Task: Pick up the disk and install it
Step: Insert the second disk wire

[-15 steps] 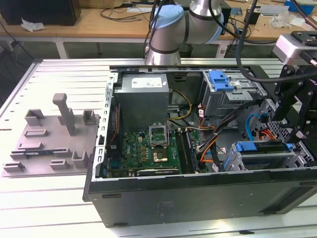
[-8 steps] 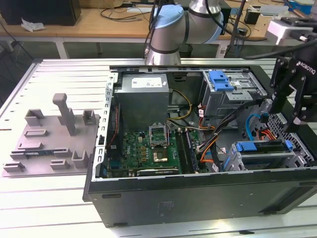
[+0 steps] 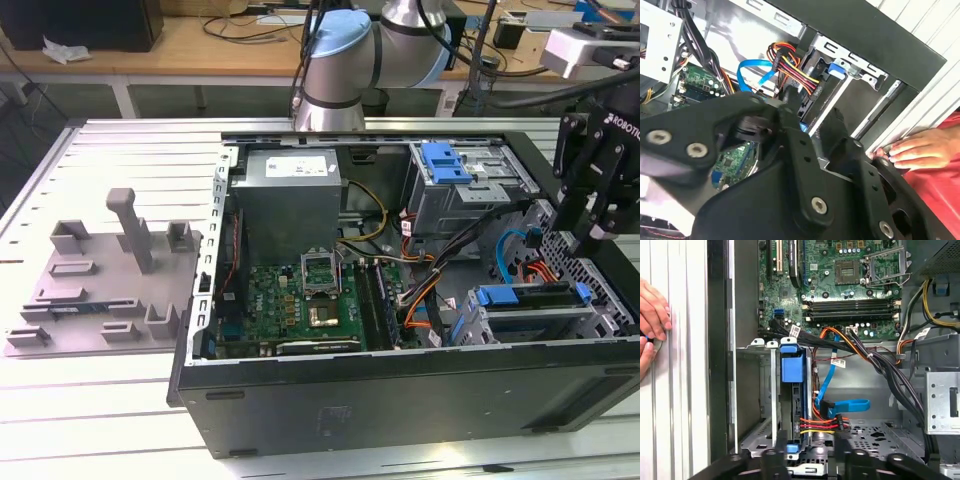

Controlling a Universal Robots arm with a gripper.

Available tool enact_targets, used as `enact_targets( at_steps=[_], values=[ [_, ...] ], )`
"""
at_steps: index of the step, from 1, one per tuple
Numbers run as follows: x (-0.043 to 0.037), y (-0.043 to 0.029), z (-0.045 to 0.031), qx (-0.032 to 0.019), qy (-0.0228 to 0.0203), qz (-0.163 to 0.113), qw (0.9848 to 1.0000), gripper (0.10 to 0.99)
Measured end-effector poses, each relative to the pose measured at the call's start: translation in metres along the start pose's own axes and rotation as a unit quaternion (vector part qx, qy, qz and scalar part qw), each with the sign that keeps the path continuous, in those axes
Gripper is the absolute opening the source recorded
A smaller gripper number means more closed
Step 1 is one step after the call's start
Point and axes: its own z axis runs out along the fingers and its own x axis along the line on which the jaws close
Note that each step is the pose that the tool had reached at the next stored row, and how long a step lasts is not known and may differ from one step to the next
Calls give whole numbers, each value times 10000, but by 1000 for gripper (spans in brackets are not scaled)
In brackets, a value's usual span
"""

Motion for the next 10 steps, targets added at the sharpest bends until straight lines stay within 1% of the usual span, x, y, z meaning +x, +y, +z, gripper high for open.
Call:
enact_targets(
  at_steps=[1, 2, 4, 5, 6, 7, 9, 10],
  values=[
    [0, 0, 0, 0, 0, 0, 10000, 400],
    [-34, 0, -5, 0, 0, 6, 10000, 337],
    [-146, 11, -20, -2, 1, 19, 10000, 337],
    [-169, 43, -22, -3, 4, 23, 10000, 337],
    [-192, 120, -18, -3, 27, 26, 10000, 337],
    [-210, 168, -8, -2, 60, 28, 10000, 337],
    [-222, 192, 0, -4, 103, 28, 9999, 337],
    [-226, 201, 5, -12, 145, 28, 9999, 337]
  ],
)
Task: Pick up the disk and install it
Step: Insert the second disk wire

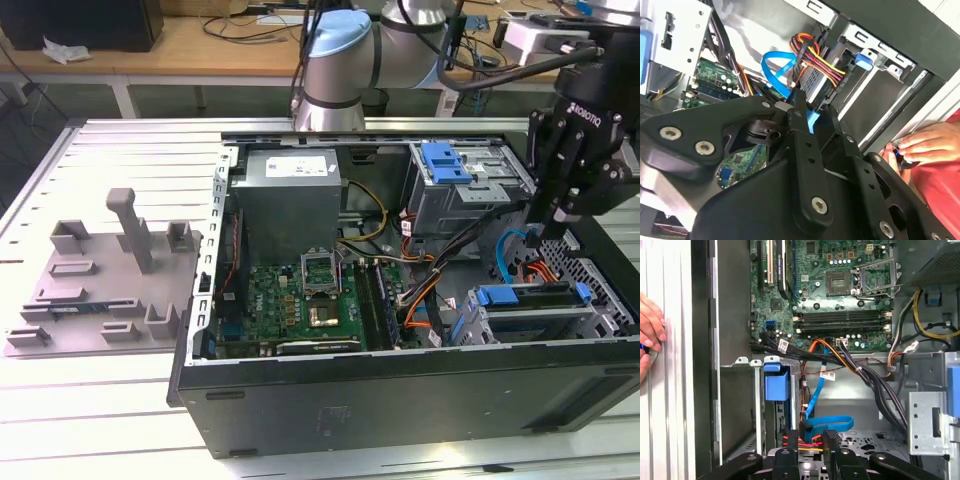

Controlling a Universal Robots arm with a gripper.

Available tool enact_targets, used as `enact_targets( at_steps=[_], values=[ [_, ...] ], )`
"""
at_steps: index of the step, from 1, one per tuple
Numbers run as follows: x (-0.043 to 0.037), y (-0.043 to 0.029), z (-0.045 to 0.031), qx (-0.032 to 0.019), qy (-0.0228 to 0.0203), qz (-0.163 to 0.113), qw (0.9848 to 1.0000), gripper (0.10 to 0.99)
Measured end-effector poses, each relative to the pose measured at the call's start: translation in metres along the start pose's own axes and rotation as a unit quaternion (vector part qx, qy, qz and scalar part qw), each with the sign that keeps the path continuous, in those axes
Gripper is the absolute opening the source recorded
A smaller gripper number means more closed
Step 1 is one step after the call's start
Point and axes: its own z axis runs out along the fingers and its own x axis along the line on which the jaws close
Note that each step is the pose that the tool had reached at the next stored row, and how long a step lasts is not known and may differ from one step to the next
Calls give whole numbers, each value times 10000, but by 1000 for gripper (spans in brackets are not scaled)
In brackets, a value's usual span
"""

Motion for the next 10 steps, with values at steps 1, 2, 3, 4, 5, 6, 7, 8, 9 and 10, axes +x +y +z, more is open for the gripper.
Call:
enact_targets(
  at_steps=[1, 2, 3, 4, 5, 6, 7, 8, 9, 10],
  values=[
    [-5, 5, 9, -10, 80, -1, 10000, 337],
    [-15, 12, 38, -11, 153, 3, 9999, 337],
    [-20, 14, 51, -10, 169, 4, 9999, 337],
    [-25, 16, 63, -10, 184, 4, 9998, 337],
    [-36, 19, 78, -9, 209, 5, 9998, 337],
    [-45, 20, 80, -9, 223, 5, 9998, 337],
    [-59, 21, 79, -9, 244, 6, 9997, 337],
    [-83, 23, 76, -8, 288, 8, 9996, 337],
    [-120, 25, 74, -7, 352, 10, 9994, 337],
    [-139, 24, 72, -5, 399, 11, 9992, 337]
  ],
)
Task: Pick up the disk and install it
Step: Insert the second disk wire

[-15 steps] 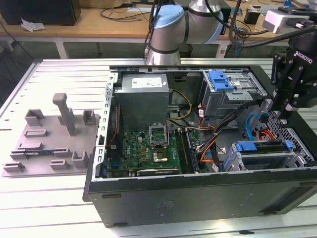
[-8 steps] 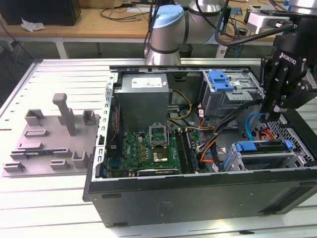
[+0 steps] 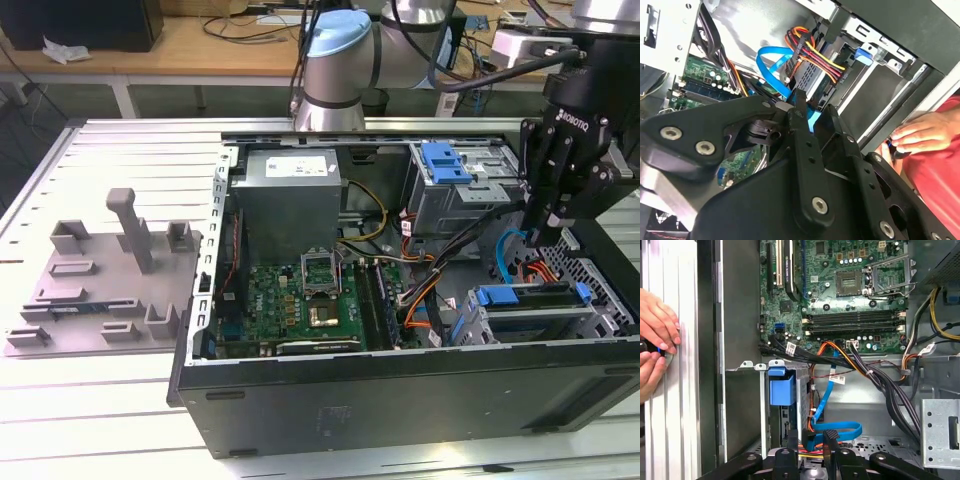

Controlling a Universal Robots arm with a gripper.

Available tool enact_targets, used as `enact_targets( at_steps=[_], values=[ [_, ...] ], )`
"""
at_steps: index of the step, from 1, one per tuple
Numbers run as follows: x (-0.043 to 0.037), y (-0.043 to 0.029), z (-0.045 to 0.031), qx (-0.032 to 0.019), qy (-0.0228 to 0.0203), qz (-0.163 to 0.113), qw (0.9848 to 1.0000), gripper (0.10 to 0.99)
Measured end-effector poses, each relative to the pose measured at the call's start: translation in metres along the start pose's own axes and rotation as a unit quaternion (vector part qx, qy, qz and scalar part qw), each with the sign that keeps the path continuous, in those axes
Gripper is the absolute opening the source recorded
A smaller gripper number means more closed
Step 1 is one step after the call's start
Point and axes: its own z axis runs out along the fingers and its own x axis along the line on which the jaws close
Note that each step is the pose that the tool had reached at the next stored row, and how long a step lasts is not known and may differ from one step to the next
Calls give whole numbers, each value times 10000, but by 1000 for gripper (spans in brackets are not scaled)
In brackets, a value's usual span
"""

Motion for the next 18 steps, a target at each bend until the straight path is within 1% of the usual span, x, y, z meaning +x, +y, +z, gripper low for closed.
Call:
enact_targets(
  at_steps=[1, 3, 9, 14, 16, 18],
  values=[
    [-16, 1, 0, 1, 40, 1, 10000, 337],
    [-19, 1, 8, 0, 54, 4, 10000, 337],
    [-22, 2, 21, -8, 55, 37, 10000, 337],
    [-24, 1, 27, -41, 54, 168, 9998, 337],
    [-25, 1, 30, -53, 67, 202, 9998, 337],
    [-25, 1, 31, -62, 92, 223, 9997, 337]
  ],
)
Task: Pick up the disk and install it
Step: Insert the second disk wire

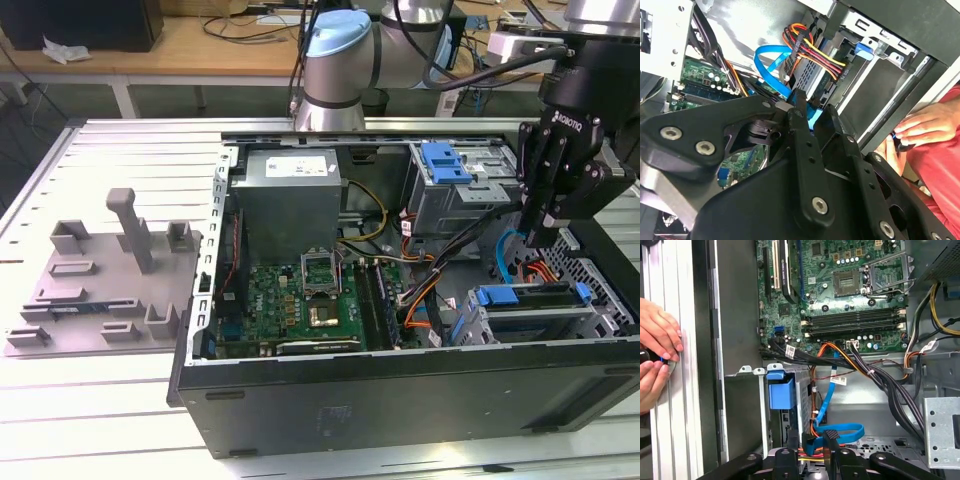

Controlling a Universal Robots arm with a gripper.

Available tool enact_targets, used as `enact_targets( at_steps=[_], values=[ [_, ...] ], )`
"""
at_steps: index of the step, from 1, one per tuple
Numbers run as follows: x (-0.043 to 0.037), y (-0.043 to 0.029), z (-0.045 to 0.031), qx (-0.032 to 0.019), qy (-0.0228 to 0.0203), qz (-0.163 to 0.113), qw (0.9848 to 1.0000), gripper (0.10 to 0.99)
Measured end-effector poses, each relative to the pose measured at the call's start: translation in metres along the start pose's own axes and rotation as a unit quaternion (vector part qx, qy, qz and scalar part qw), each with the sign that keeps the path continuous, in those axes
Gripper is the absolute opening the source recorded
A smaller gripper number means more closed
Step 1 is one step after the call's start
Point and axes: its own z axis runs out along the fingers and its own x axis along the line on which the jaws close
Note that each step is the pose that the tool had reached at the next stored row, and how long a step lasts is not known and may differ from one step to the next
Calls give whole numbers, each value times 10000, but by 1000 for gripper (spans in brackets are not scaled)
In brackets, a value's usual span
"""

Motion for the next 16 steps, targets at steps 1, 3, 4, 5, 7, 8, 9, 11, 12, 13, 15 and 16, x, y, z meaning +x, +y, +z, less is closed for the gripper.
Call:
enact_targets(
  at_steps=[1, 3, 4, 5, 7, 8, 9, 11, 12, 13, 15, 16],
  values=[
    [-1, -1, 0, -5, 18, 6, 10000, 337],
    [-4, -2, 0, -16, 67, 15, 10000, 337],
    [-9, -2, -1, -17, 83, 17, 10000, 337],
    [-28, -1, -5, -18, 109, 18, 9999, 337],
    [-68, 2, -14, -17, 134, 19, 9999, 337],
    [-78, 3, -16, -17, 135, 19, 9999, 337],
    [-82, 3, -17, -17, 139, 19, 9999, 337],
    [-84, 1, -16, -28, 176, 16, 9998, 337],
    [-84, 0, -17, -35, 199, 14, 9998, 337],
    [-84, 0, -17, -41, 217, 14, 9998, 337],
    [-85, -1, -17, -52, 257, 12, 9997, 337],
    [-86, -2, -16, -55, 275, 12, 9996, 337]
  ],
)
